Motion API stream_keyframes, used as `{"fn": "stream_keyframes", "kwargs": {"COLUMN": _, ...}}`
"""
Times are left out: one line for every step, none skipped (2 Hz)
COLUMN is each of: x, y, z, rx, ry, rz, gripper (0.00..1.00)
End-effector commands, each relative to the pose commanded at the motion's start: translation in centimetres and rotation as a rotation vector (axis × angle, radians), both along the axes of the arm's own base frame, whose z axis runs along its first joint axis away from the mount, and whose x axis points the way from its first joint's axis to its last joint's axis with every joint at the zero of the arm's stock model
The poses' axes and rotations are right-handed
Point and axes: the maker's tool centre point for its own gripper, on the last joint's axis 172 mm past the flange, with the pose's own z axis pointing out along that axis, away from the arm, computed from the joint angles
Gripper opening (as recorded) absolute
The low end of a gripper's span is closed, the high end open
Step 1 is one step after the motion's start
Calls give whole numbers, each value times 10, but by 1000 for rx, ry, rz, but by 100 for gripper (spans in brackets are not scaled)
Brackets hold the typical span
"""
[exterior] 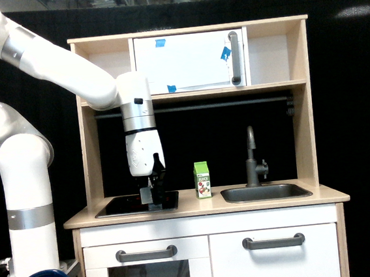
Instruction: Put the white box into the sink
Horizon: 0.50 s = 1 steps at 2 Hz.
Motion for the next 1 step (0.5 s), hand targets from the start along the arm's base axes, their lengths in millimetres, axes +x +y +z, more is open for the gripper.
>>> {"fn": "stream_keyframes", "kwargs": {"x": -12, "y": 10, "z": 5, "rx": -3, "ry": -39, "rz": 470, "gripper": 100}}
